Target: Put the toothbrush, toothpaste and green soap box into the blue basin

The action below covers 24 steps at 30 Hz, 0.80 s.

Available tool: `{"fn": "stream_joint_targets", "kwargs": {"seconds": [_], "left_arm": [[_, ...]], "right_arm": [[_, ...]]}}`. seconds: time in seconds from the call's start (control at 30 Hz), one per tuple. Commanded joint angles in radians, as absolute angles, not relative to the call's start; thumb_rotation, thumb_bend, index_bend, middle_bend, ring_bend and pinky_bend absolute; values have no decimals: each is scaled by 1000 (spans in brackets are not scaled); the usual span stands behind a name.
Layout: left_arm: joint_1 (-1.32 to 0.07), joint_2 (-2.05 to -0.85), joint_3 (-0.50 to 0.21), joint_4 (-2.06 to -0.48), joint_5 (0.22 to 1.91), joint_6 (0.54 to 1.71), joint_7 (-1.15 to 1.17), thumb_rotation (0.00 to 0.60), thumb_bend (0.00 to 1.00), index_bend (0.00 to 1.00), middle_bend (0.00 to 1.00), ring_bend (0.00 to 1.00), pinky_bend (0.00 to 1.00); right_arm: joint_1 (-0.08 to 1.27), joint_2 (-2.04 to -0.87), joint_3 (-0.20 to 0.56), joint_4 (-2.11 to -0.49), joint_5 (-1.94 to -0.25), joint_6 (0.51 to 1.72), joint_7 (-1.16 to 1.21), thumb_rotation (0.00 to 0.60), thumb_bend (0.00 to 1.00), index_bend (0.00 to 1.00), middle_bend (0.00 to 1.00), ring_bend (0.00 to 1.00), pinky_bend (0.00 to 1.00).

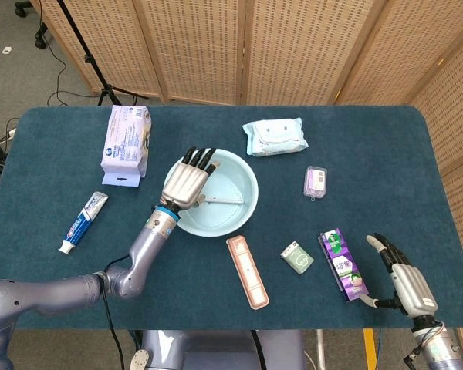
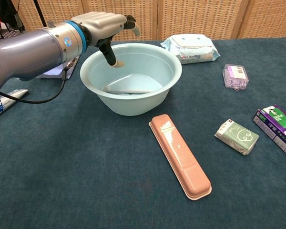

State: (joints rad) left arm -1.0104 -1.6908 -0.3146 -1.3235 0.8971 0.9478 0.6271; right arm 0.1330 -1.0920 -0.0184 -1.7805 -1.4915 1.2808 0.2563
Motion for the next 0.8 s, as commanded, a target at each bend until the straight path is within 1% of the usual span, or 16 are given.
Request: {"fn": "stream_joint_targets", "kwargs": {"seconds": [0.03, 0.2, 0.4, 0.57, 0.8], "left_arm": [[-976, -1632, -306, -1382, 901, 970, 604, 600, 272, 96, 0, 0, 0], [-927, -1551, -276, -1471, 918, 998, 584, 600, 274, 96, 0, 0, 0], [-840, -1409, -220, -1611, 965, 1024, 525, 600, 276, 97, 0, 0, 0], [-783, -1270, -161, -1691, 1012, 996, 470, 600, 277, 148, 0, 0, 0], [-695, -1086, -87, -1762, 1050, 966, 371, 600, 279, 154, 0, 0, 0]], "right_arm": [[130, -1093, -23, -1787, -1504, 1289, 240, 600, 53, 53, 0, 0, 81], [128, -1096, -28, -1795, -1512, 1294, 219, 600, 53, 53, 0, 0, 81], [125, -1101, -33, -1806, -1521, 1301, 184, 600, 53, 53, 0, 0, 81], [122, -1110, -38, -1813, -1529, 1307, 149, 600, 53, 53, 0, 0, 81], [117, -1124, -51, -1829, -1552, 1315, 89, 600, 53, 53, 0, 0, 81]]}}
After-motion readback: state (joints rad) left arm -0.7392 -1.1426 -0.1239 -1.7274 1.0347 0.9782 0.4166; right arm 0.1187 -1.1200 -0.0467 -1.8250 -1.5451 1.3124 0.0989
